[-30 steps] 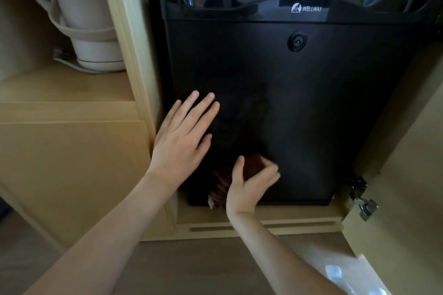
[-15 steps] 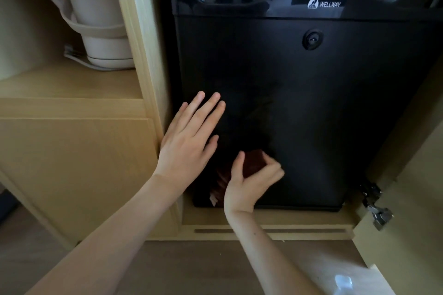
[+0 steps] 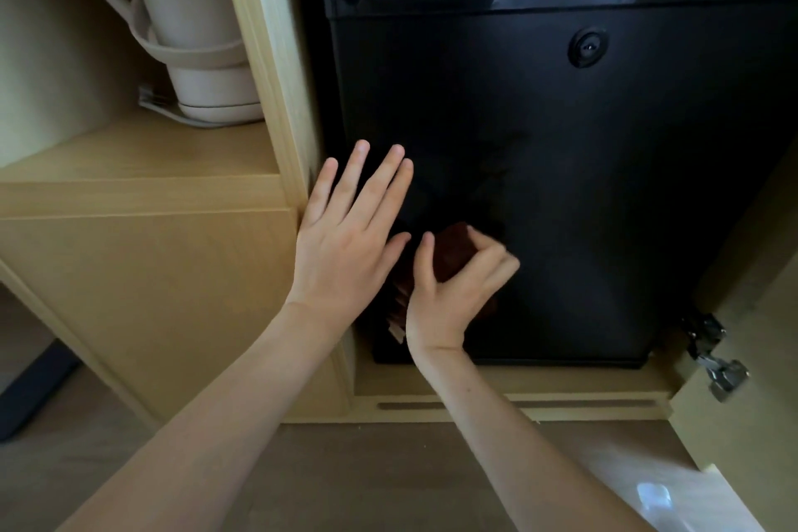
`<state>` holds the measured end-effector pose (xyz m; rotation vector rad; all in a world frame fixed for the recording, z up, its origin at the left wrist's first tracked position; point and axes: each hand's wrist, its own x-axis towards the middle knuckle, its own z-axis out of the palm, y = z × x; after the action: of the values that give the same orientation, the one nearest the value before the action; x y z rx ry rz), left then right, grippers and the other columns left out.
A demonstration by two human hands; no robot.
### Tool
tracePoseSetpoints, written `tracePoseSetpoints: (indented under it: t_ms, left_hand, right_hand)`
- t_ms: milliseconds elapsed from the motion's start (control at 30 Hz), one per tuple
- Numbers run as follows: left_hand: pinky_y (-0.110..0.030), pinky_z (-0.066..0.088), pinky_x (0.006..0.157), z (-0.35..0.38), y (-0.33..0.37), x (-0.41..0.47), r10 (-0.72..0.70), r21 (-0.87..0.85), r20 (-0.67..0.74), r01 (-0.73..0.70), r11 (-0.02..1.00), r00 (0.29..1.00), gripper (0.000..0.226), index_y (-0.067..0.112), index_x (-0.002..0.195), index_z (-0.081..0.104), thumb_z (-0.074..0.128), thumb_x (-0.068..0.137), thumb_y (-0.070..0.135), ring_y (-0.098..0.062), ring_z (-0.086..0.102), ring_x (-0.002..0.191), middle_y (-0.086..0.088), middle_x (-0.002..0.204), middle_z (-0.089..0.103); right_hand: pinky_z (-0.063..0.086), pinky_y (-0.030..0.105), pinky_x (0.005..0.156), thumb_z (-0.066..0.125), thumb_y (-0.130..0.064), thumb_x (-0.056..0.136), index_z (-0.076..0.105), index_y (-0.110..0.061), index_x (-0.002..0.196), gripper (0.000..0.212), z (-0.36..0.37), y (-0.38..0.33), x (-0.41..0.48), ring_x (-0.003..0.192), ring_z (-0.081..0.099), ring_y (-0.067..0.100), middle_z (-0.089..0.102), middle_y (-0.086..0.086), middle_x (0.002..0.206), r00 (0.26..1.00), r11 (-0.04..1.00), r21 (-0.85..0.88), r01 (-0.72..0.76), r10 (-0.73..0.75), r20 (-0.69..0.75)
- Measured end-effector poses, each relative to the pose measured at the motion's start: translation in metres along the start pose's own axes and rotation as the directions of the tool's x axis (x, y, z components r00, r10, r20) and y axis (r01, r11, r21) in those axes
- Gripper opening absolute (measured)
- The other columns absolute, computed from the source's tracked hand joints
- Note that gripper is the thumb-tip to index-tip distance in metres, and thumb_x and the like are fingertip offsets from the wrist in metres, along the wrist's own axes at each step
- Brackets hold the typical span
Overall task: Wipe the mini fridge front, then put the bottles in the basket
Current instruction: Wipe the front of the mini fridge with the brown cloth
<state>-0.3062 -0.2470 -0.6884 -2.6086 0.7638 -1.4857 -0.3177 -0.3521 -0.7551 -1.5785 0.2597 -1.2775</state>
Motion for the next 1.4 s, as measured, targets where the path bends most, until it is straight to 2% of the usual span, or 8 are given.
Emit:
tracePoseSetpoints:
  t_ms: [133,233,333,533,733,900,1167,1400]
  left_hand:
    - [-0.044,0.025,0.121,-0.002,-0.001,-0.002,0.027,0.001,0.016,-0.027,1.0,1.0,0.068,0.007,0.151,0.034,0.065,0.094,0.027,-0.029,0.027,0.148,-0.008,0.159,0.033]
    - [-0.04,0.03,0.119,-0.004,0.003,-0.001,-0.06,-0.134,0.006,0.06,0.989,0.998,0.066,0.008,0.15,0.038,0.067,0.093,0.023,-0.025,0.026,0.149,-0.005,0.158,0.034]
    - [-0.03,0.028,0.12,-0.007,0.005,0.005,-0.187,-0.329,-0.025,0.169,0.929,0.982,0.064,0.008,0.148,0.041,0.069,0.092,0.018,-0.021,0.023,0.15,-0.003,0.158,0.034]
    - [-0.021,0.017,0.121,-0.014,0.002,0.03,-0.323,-0.474,-0.061,0.257,0.842,0.944,0.068,0.007,0.148,0.04,0.071,0.088,0.006,-0.019,0.025,0.147,-0.006,0.157,0.031]
    - [-0.02,0.016,0.121,-0.02,-0.002,0.03,-0.282,-0.431,-0.039,0.238,0.871,0.959,0.068,0.009,0.147,0.043,0.072,0.086,0.002,-0.02,0.027,0.146,-0.006,0.155,0.035]
    - [-0.025,0.032,0.111,-0.031,-0.013,0.04,-0.168,-0.179,-0.108,0.147,0.973,0.98,0.066,0.009,0.141,0.051,0.078,0.081,0.014,-0.021,0.041,0.137,-0.005,0.146,0.049]
    - [-0.041,0.013,0.122,-0.031,-0.034,0.044,0.011,0.07,-0.127,-0.002,0.998,0.992,0.071,0.013,0.147,0.045,0.073,0.085,0.035,-0.024,0.04,0.141,-0.001,0.15,0.047]
    - [-0.046,0.008,0.122,-0.04,-0.051,0.048,0.06,0.149,-0.118,-0.042,0.988,0.991,0.066,0.022,0.146,0.047,0.07,0.086,0.036,-0.025,0.036,0.143,0.002,0.15,0.047]
  right_hand:
    - [0.055,0.042,0.083,0.069,-0.03,0.087,0.048,-0.012,0.114,0.039,-0.01,0.032,-0.04,0.097,0.048,0.017,0.038,0.001,0.11,0.988,0.987,-0.05,-0.152,0.154,0.026]
    - [0.054,0.031,0.081,0.071,-0.027,0.087,0.048,-0.01,0.112,0.038,-0.008,0.022,-0.035,0.097,0.048,0.016,0.039,0.004,0.111,0.965,0.965,0.025,-0.26,0.26,0.011]
    - [0.045,0.012,0.077,0.071,-0.027,0.088,0.048,-0.012,0.111,0.036,0.003,-0.01,-0.01,0.098,0.049,0.012,0.04,0.005,0.111,0.976,0.972,0.11,-0.207,0.213,-0.043]
    - [0.05,0.021,0.082,0.069,-0.032,0.087,0.049,-0.014,0.114,0.039,0.015,-0.017,-0.004,0.1,0.049,0.013,0.036,-0.002,0.112,0.999,0.998,0.065,-0.026,0.028,-0.035]
    - [0.056,0.044,0.08,0.072,-0.028,0.085,0.048,-0.018,0.113,0.038,0.004,0.014,-0.039,0.099,0.051,0.019,0.037,-0.002,0.111,0.989,0.99,-0.018,-0.139,0.14,0.048]
    - [0.054,0.034,0.084,0.071,-0.031,0.087,0.048,-0.015,0.111,0.037,0.017,-0.032,0.001,0.101,0.05,0.019,0.038,0.001,0.113,0.995,0.991,0.091,-0.102,0.101,0.012]
    - [0.043,0.015,0.088,0.069,-0.031,0.087,0.049,-0.014,0.113,0.037,0.015,-0.022,-0.006,0.1,0.047,0.015,0.039,0.003,0.111,1.0,1.0,0.022,-0.011,0.011,0.02]
    - [0.051,0.038,0.087,0.07,-0.032,0.087,0.046,-0.017,0.11,0.035,0.013,-0.04,0.01,0.102,0.047,0.021,0.036,0.0,0.111,0.994,0.994,0.055,-0.096,0.094,0.053]
